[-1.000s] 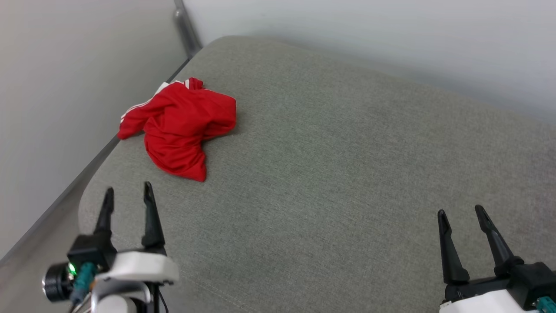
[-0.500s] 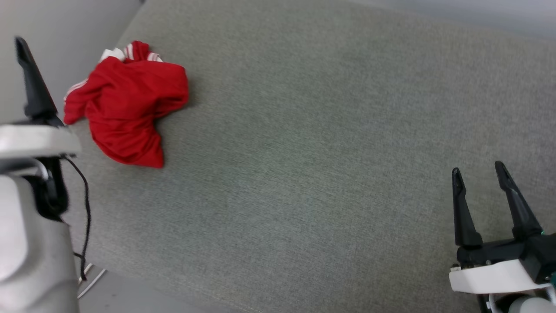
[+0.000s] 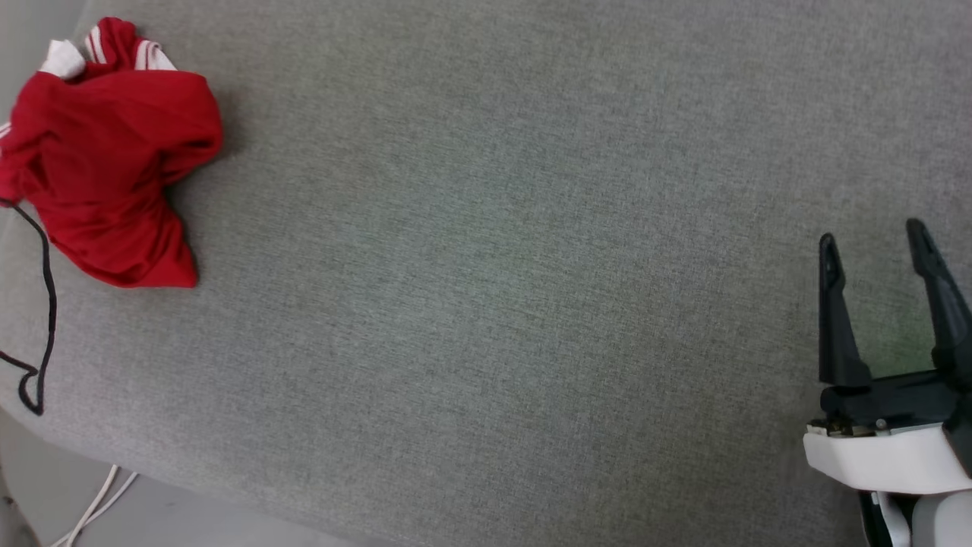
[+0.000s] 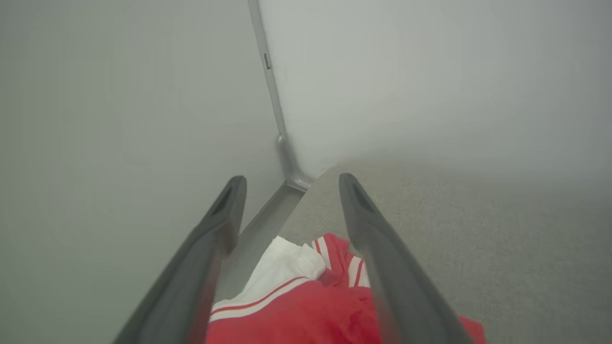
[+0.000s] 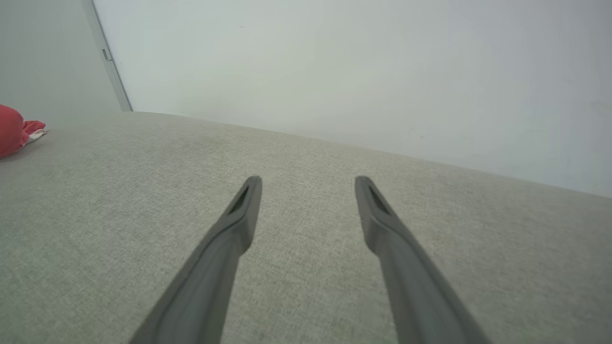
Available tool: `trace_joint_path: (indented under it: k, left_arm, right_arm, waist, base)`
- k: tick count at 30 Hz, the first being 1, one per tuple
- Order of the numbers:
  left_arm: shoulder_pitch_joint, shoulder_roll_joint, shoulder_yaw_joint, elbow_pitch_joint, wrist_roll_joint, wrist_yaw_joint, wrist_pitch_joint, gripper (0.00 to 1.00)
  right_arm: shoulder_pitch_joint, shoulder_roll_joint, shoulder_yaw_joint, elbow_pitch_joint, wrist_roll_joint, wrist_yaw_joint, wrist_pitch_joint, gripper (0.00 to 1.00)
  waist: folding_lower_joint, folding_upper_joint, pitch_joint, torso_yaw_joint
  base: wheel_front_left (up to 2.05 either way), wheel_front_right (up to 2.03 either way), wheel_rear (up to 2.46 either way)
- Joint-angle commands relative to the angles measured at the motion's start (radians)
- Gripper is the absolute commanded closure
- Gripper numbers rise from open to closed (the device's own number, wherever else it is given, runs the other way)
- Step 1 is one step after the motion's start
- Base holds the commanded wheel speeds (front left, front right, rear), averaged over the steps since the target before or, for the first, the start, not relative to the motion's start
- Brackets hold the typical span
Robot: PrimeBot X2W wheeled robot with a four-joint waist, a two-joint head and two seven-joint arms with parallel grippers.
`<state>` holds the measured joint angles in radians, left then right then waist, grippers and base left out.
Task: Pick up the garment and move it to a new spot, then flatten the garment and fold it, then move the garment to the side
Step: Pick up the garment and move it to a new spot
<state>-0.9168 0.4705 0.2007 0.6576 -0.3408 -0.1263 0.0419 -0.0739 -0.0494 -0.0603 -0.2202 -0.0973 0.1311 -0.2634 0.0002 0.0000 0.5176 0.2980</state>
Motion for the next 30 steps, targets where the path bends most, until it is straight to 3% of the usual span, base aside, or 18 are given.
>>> trace_joint_path:
  k: [1,9,16,21,27,28,29,30]
  left_arm:
    - [-0.010,0.003,-0.021,0.006,-0.018,-0.003,0.023,0.00]
    - [-0.021,0.110,-0.225,0.039,-0.334,-0.002,0.406,0.00]
    - [0.024,0.180,-0.330,0.031,-0.550,-0.002,0.702,0.00]
    - [0.051,0.186,-0.408,0.043,-0.574,-0.002,0.774,0.00]
    - [0.057,0.130,-0.487,0.078,-0.591,-0.003,0.752,0.00]
    - [0.056,0.129,-0.498,0.082,-0.594,-0.004,0.748,0.60]
    - [0.053,0.132,-0.507,0.085,-0.597,-0.004,0.743,1.00]
    - [0.034,0.174,-0.525,0.082,-0.593,-0.003,0.707,1.00]
  right_arm:
    - [-0.016,-0.001,-0.002,-0.007,-0.002,-0.001,-0.002,0.00]
    - [-0.035,-0.008,0.008,-0.038,-0.009,-0.001,-0.002,0.00]
    - [-0.051,-0.018,0.004,-0.051,-0.010,-0.001,-0.002,0.00]
    - [-0.060,-0.020,0.003,-0.052,-0.015,-0.001,-0.002,0.00]
    - [-0.077,-0.019,0.010,-0.039,-0.011,-0.001,-0.002,0.00]
    - [-0.080,-0.019,0.012,-0.036,-0.009,-0.001,-0.002,0.00]
    - [-0.083,-0.018,0.015,-0.035,-0.007,-0.001,-0.002,0.00]
    - [-0.084,-0.015,0.017,-0.029,-0.001,-0.001,-0.002,0.00]
  waist:
    - [-0.0002,0.0000,0.020,-0.006]
    - [-0.0002,0.0000,0.074,-0.016]
    - [-0.0002,0.0000,0.120,-0.034]
    - [-0.0002,0.0000,0.150,-0.039]
    - [-0.0002,0.0000,0.164,-0.043]
    - [-0.0002,0.0000,0.160,-0.043]
    - [-0.0002,0.0000,0.155,-0.044]
    - [-0.0002,0.0000,0.128,-0.044]
  base:
    - [0.00,0.00,0.00]
    - [0.00,0.00,0.00]
    - [0.00,0.00,0.00]
    - [0.00,0.00,0.00]
    - [0.00,0.00,0.00]
    - [0.00,0.00,0.00]
    - [0.00,0.00,0.00]
    - [0.00,0.00,0.00]
